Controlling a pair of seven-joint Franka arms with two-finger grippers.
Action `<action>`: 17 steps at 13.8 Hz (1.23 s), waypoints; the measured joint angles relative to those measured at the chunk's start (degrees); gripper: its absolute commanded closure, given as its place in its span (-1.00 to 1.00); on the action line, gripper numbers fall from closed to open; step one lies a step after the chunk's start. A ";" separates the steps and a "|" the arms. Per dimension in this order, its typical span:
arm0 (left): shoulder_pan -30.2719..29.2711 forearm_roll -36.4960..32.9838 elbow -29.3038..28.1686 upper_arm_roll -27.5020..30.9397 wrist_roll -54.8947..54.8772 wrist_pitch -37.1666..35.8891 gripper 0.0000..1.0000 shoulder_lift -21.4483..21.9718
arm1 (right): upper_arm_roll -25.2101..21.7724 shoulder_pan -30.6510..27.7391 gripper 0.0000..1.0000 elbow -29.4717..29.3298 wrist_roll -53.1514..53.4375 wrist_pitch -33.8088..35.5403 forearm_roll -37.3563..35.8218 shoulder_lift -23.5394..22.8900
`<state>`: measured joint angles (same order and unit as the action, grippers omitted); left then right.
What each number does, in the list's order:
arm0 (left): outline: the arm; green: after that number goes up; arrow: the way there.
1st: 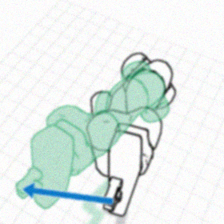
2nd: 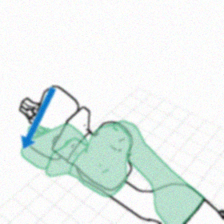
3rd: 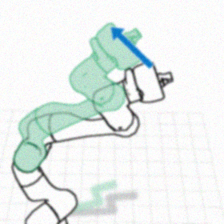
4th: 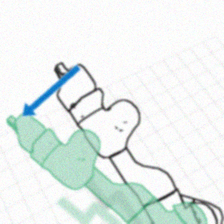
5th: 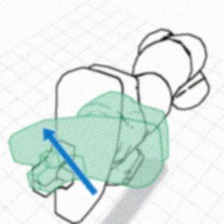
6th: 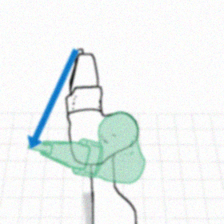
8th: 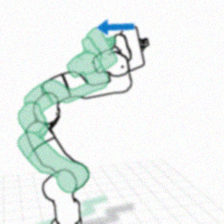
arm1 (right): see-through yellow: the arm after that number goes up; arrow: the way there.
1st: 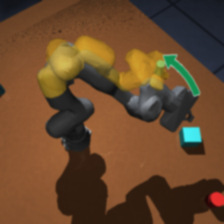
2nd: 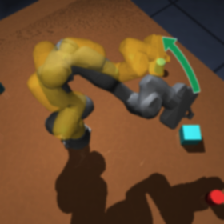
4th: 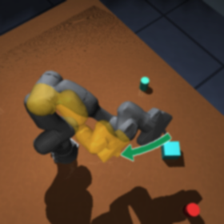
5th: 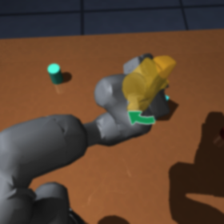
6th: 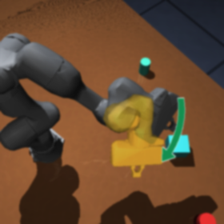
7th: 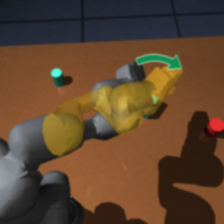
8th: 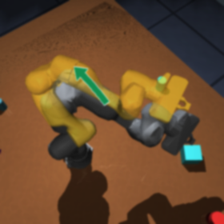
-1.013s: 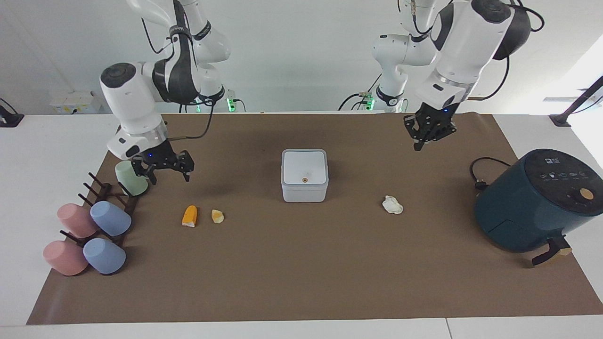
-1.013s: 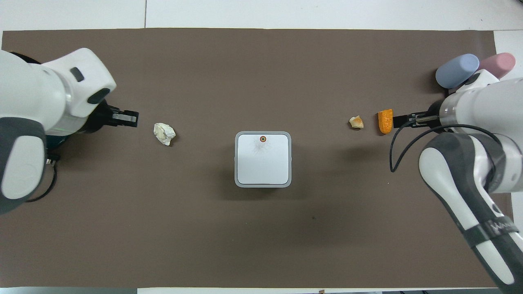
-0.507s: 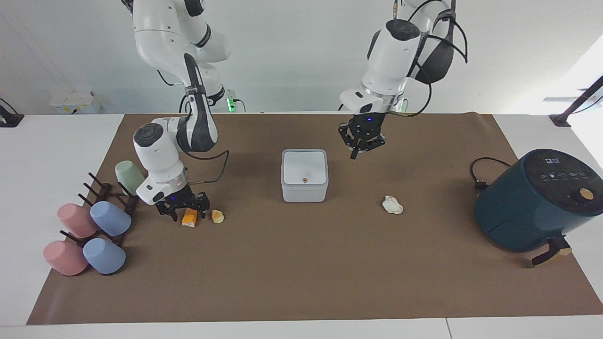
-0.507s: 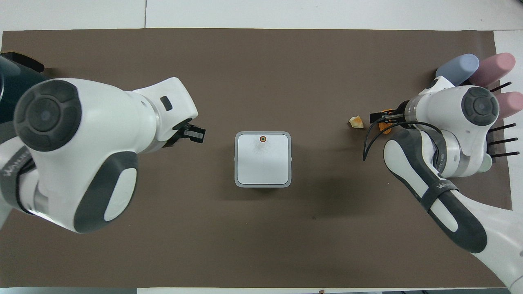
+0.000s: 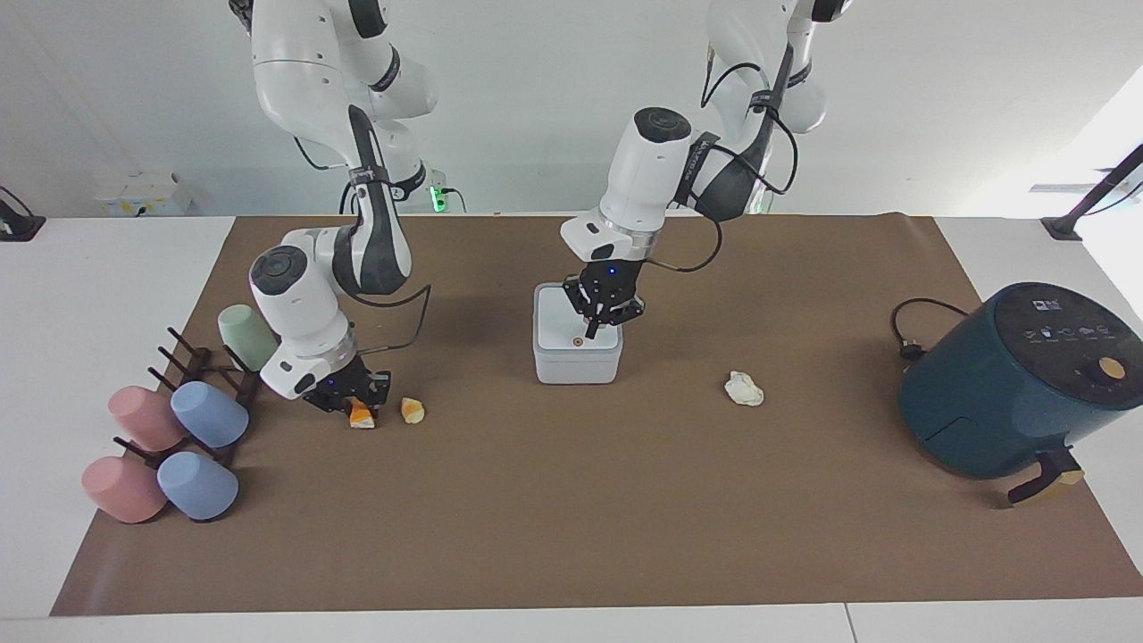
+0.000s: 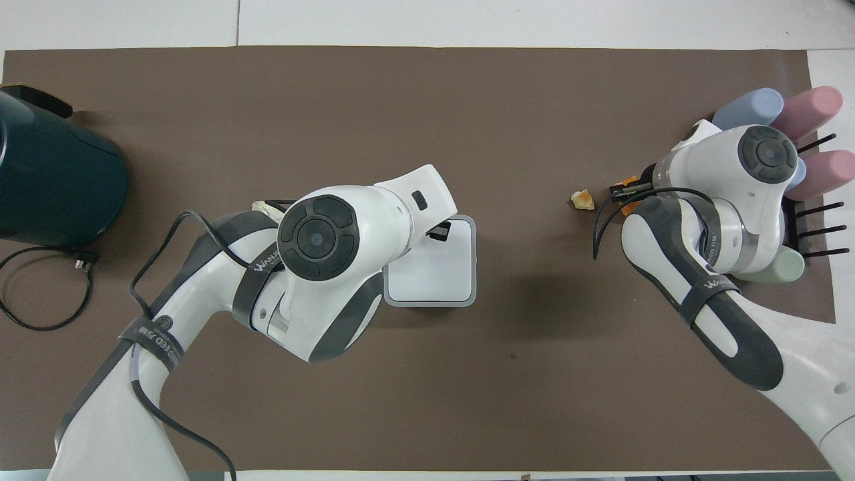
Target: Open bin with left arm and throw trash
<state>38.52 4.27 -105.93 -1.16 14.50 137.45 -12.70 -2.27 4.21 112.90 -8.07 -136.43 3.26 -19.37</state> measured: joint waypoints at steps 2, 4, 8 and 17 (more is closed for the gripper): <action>0.59 0.00 -0.04 -0.04 0.21 0.87 1.00 -0.78 | 0.04 0.09 1.00 -4.07 -0.02 7.21 0.00 0.09; 1.26 0.00 -0.75 -0.03 0.44 1.89 1.00 -1.08 | 0.17 1.32 1.00 -9.99 0.28 15.90 0.41 0.59; 2.27 0.00 -3.12 0.17 0.44 3.47 1.00 -0.67 | 0.31 7.28 1.00 -16.18 9.65 25.87 0.85 2.90; -3.06 0.00 -3.40 1.58 0.43 -23.26 1.00 14.08 | 2.86 8.77 1.00 -17.72 19.54 28.13 8.07 3.46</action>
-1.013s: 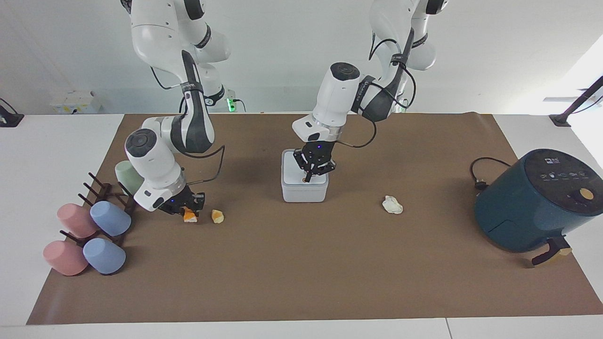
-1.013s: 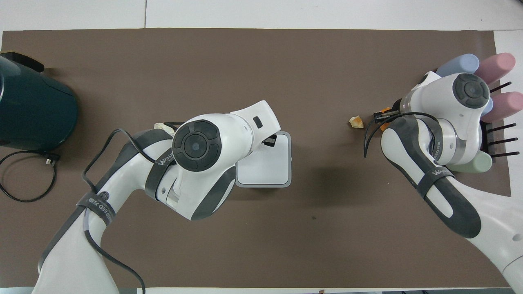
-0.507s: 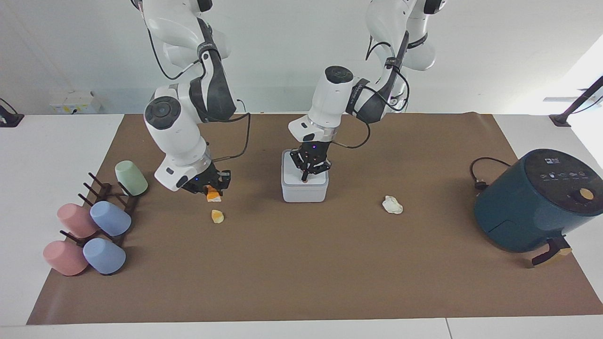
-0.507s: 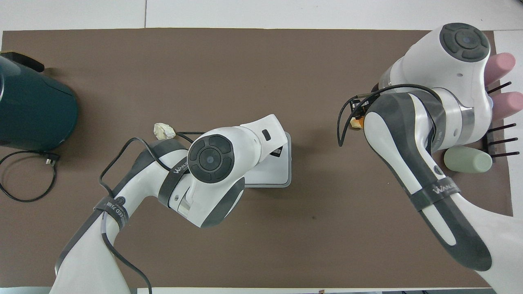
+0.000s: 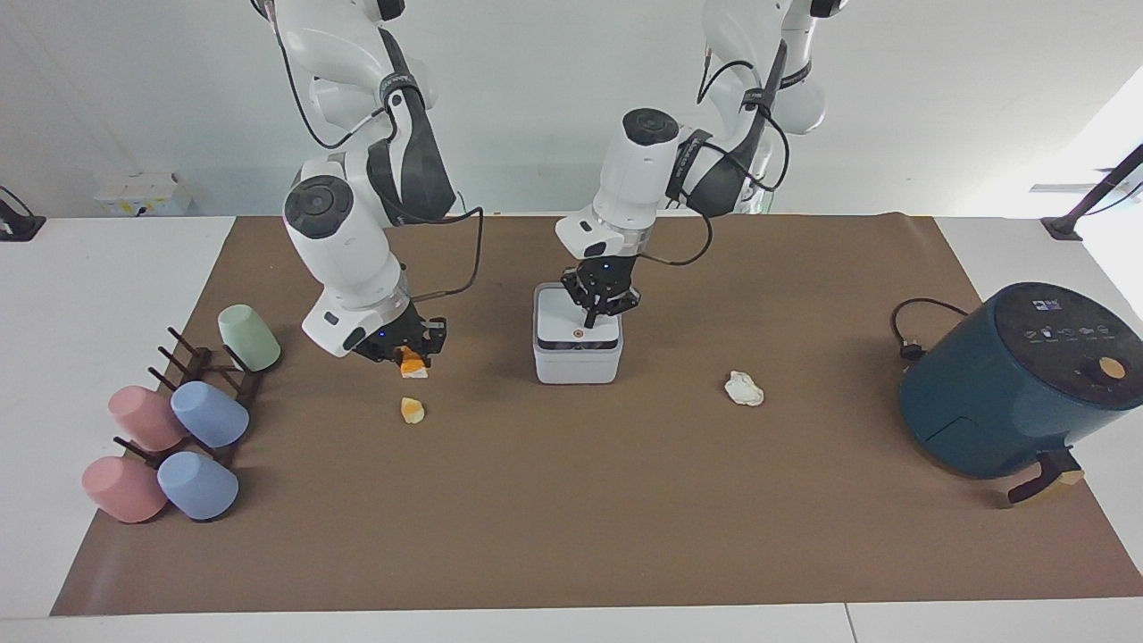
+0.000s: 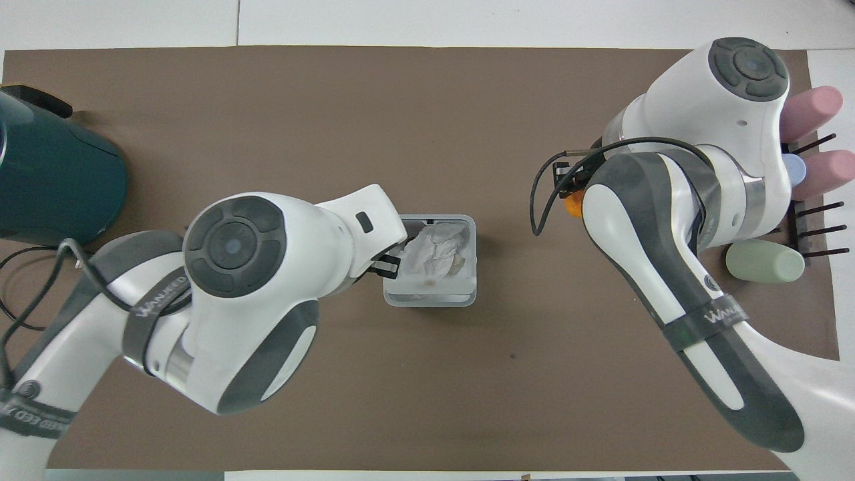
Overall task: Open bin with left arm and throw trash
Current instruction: 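Carry the orange piece over the bin with the right gripper and release it, then reach the left gripper to the white paper ball and grasp it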
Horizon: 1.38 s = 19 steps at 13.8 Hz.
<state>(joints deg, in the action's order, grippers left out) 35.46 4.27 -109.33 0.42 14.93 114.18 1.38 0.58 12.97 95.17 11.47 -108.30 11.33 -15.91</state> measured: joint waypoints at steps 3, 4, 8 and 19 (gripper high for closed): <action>-5.96 0.00 -0.24 0.33 -0.08 -5.38 -0.77 3.29 | 3.24 3.26 1.00 -1.30 13.30 -0.38 4.10 0.04; -7.87 0.00 -0.24 0.49 -0.16 -6.46 -1.00 3.73 | 3.57 6.05 1.00 -1.25 18.49 -1.94 4.11 0.05; -17.16 -0.01 0.48 0.73 -0.51 -8.29 -1.00 4.81 | 3.67 13.78 -0.31 3.30 28.37 -10.67 4.11 0.70; -28.87 -2.26 19.21 0.74 -13.56 -23.89 -1.00 -0.78 | 2.61 8.80 -1.00 3.65 13.70 -9.58 -14.73 2.66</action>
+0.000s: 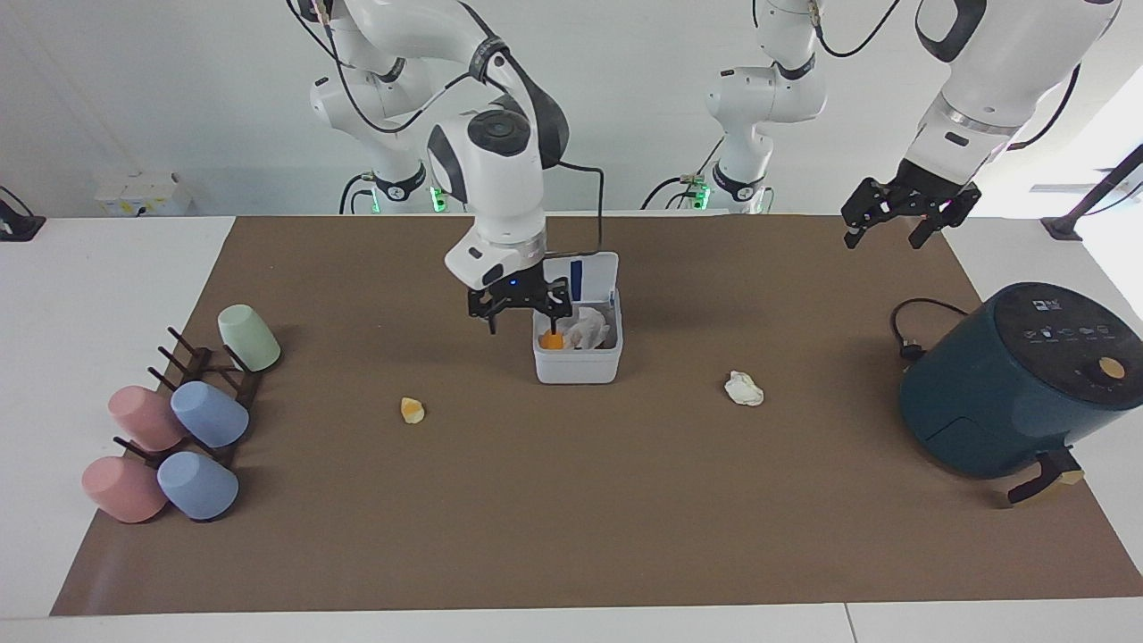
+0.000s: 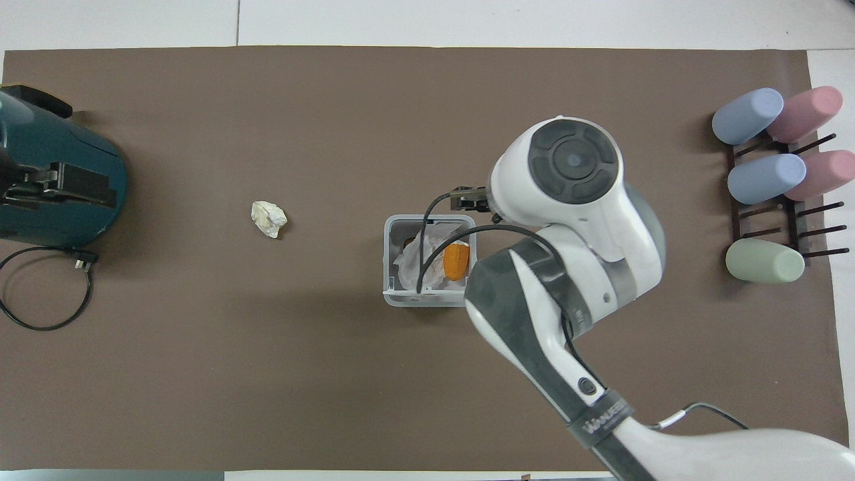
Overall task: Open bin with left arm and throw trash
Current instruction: 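Reach the left gripper to the white paper ball and grasp it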
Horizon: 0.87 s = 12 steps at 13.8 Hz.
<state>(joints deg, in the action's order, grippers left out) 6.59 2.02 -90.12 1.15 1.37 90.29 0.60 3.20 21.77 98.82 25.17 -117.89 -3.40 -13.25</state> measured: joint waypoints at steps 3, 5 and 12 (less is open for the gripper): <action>0.01 0.00 -0.93 -0.43 0.00 2.34 -1.00 -1.89 | -0.30 -10.40 -1.00 3.20 -14.72 -4.49 -0.04 -0.56; 0.55 0.00 -5.43 -0.73 0.01 7.94 -1.00 -2.86 | -0.30 -15.41 -1.00 8.75 -24.01 -11.18 -0.04 -0.90; 5.76 0.00 -22.18 -1.33 8.14 30.92 -1.00 -7.71 | 0.38 -15.34 -0.77 16.51 -29.14 -18.56 -0.04 -4.06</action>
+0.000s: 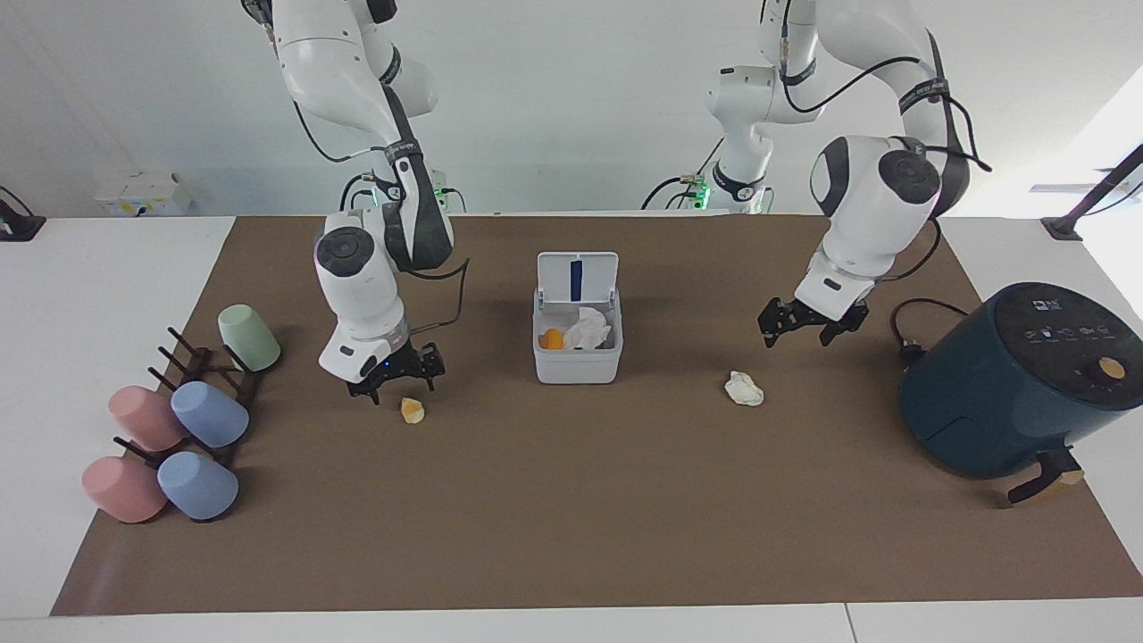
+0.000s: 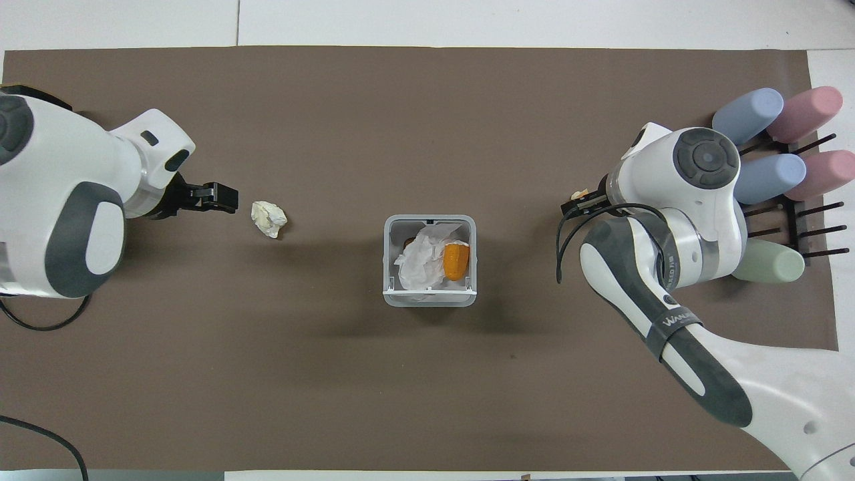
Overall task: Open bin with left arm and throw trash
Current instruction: 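Reach the left gripper to the white paper ball and grasp it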
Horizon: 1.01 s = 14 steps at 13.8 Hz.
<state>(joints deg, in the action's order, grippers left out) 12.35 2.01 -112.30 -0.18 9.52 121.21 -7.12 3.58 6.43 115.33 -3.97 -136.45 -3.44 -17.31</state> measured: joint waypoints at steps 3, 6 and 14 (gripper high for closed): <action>1.15 0.00 -2.90 -0.04 2.96 8.66 -1.00 -3.50 | -0.14 -0.18 -0.57 1.61 -2.08 -3.80 0.00 -0.93; 1.25 0.00 -6.01 -0.03 5.82 15.92 -0.84 -5.64 | -0.17 -0.19 0.01 1.74 -2.28 -4.07 0.00 -1.00; 4.26 0.00 -6.76 -0.15 15.22 18.43 1.00 -6.90 | -0.16 -0.16 0.47 1.74 -2.29 -4.08 0.00 -1.00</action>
<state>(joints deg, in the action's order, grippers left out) 16.61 2.01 -119.07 -0.33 24.74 139.64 -14.01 3.42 6.26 117.07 -6.26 -140.53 -3.44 -18.30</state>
